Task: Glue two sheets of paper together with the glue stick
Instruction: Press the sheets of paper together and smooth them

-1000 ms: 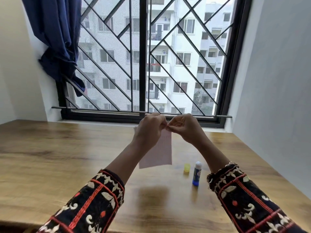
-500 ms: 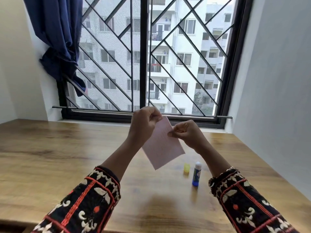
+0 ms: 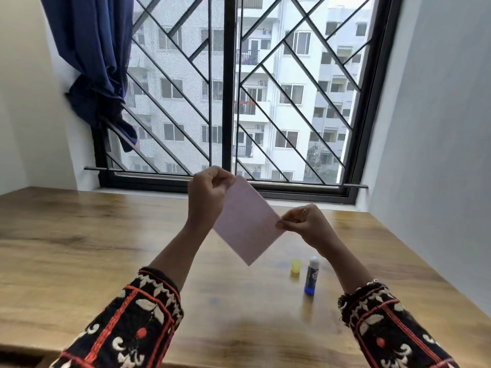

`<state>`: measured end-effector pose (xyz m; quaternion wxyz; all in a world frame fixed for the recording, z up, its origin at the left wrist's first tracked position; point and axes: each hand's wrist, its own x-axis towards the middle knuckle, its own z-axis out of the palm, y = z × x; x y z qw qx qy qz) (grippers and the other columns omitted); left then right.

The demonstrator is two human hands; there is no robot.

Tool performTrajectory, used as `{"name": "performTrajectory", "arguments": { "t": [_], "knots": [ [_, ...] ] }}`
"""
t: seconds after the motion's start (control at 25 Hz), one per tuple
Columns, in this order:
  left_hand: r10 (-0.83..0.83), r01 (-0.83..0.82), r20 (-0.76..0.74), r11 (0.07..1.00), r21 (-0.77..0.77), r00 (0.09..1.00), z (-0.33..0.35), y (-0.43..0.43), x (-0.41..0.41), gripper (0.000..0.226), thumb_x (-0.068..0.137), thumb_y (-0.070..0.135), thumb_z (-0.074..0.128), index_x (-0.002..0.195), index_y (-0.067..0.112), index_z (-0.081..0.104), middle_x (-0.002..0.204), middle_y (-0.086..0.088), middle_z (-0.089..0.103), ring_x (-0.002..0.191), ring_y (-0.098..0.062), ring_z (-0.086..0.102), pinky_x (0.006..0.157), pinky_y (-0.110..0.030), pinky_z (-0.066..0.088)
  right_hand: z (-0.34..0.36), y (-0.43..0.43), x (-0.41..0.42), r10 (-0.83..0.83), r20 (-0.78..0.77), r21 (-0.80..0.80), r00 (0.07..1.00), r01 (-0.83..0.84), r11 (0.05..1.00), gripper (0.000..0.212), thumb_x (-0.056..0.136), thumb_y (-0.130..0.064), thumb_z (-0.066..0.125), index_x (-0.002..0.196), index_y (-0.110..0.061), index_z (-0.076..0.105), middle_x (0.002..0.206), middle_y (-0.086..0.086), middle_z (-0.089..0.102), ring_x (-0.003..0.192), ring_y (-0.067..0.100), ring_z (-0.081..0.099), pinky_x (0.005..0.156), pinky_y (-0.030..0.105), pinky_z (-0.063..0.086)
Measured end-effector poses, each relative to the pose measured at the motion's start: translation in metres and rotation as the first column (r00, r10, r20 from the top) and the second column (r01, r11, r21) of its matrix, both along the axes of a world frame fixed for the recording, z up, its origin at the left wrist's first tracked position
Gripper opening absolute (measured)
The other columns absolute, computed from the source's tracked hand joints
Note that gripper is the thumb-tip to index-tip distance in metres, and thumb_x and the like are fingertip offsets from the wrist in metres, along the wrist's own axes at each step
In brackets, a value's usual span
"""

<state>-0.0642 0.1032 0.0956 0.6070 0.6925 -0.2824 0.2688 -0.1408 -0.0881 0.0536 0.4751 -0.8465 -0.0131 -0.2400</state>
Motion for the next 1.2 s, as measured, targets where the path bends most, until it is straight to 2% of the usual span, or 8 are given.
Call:
{"name": "performTrajectory", "arguments": {
  "t": [0.08, 0.2, 0.32, 0.4, 0.48, 0.68, 0.92, 1.2],
  "knots": [
    [0.008, -0.011, -0.055, 0.998, -0.055, 0.998, -0.002, 0.003, 0.004, 0.004, 0.079, 0.000, 0.064, 0.075, 0.000, 0.067, 0.058, 0.008, 0.055, 0.046, 0.011, 0.050, 0.050, -0.002, 0.035, 0.001, 0.001, -0.002, 0.004, 0.028, 0.075, 1.000, -0.006, 0.997, 0.012, 0.073, 0.004, 0.069, 0.081, 0.013, 0.067, 0.078, 0.019, 0.068, 0.069, 0.019, 0.057, 0.072, 0.030, 0.045],
    [0.059, -0.077, -0.151, 0.991, -0.114, 0.987, -0.011, 0.006, 0.008, 0.009, 0.082, 0.004, 0.062, 0.081, -0.004, 0.066, 0.058, 0.005, 0.054, 0.048, 0.003, 0.049, 0.049, -0.009, 0.036, 0.006, 0.007, -0.004, -0.035, 0.084, 0.264, 0.996, 0.011, 0.964, 0.007, 0.075, 0.004, 0.067, 0.069, 0.000, 0.065, 0.056, -0.003, 0.066, 0.052, -0.001, 0.056, 0.058, 0.011, 0.045],
    [0.203, -0.204, -0.129, 0.979, 0.005, 0.971, -0.024, 0.007, 0.006, 0.011, 0.086, 0.009, 0.057, 0.085, -0.001, 0.062, 0.066, -0.006, 0.055, 0.060, -0.023, 0.051, 0.058, -0.029, 0.039, 0.005, 0.017, 0.001, -0.138, 0.083, 0.347, 0.987, 0.101, 0.932, 0.017, 0.084, -0.009, 0.062, 0.069, -0.015, 0.057, 0.059, -0.004, 0.059, 0.049, 0.000, 0.053, 0.048, 0.016, 0.045],
    [0.269, -0.265, -0.035, 0.960, 0.093, 0.963, -0.033, 0.007, 0.003, 0.009, 0.088, 0.010, 0.053, 0.087, 0.003, 0.058, 0.067, -0.011, 0.059, 0.069, -0.039, 0.057, 0.063, -0.035, 0.041, 0.001, 0.028, 0.008, -0.248, 0.054, 0.287, 0.967, 0.223, 0.932, 0.015, 0.090, -0.018, 0.053, 0.075, -0.017, 0.050, 0.070, 0.004, 0.057, 0.060, 0.015, 0.055, 0.052, 0.028, 0.045],
    [0.316, -0.315, 0.017, 0.939, 0.135, 0.949, -0.043, 0.007, 0.002, 0.008, 0.090, 0.010, 0.049, 0.091, 0.004, 0.055, 0.074, -0.019, 0.067, 0.076, -0.045, 0.059, 0.065, -0.040, 0.044, -0.005, 0.038, 0.015, -0.403, 0.082, 0.107, 0.912, 0.394, 0.913, 0.011, 0.093, -0.021, 0.046, 0.086, -0.013, 0.048, 0.080, 0.014, 0.060, 0.074, 0.030, 0.055, 0.063, 0.032, 0.037],
    [0.436, -0.409, -0.050, 0.872, 0.268, 0.898, -0.066, 0.009, 0.017, 0.016, 0.093, 0.020, 0.043, 0.099, 0.008, 0.051, 0.086, -0.025, 0.068, 0.084, -0.047, 0.060, 0.061, -0.037, 0.033, -0.022, 0.057, 0.032, -0.527, 0.142, -0.127, 0.838, 0.543, 0.830, 0.013, 0.094, -0.021, 0.039, 0.097, -0.010, 0.044, 0.090, 0.025, 0.067, 0.083, 0.044, 0.060, 0.062, 0.034, 0.032],
    [0.466, -0.394, -0.069, 0.809, 0.435, 0.882, -0.092, 0.010, 0.044, 0.017, 0.095, 0.022, 0.038, 0.099, 0.008, 0.047, 0.089, -0.025, 0.067, 0.081, -0.044, 0.061, 0.059, -0.035, 0.034, -0.039, 0.057, 0.055, -0.475, -0.009, -0.204, 0.880, 0.464, 0.862, 0.021, 0.090, -0.009, 0.039, 0.110, -0.005, 0.043, 0.103, 0.028, 0.064, 0.093, 0.044, 0.058, 0.067, 0.036, 0.034],
    [0.412, -0.214, -0.223, 0.780, 0.588, 0.884, -0.128, 0.010, 0.061, 0.018, 0.094, 0.020, 0.037, 0.105, 0.007, 0.045, 0.098, -0.021, 0.066, 0.087, -0.036, 0.061, 0.064, -0.034, 0.039, -0.068, 0.052, 0.065, -0.415, -0.225, -0.248, 0.881, 0.360, 0.899, 0.035, 0.089, -0.010, 0.048, 0.122, -0.004, 0.038, 0.114, 0.024, 0.061, 0.104, 0.039, 0.056, 0.075, 0.035, 0.038]
  ]
}}
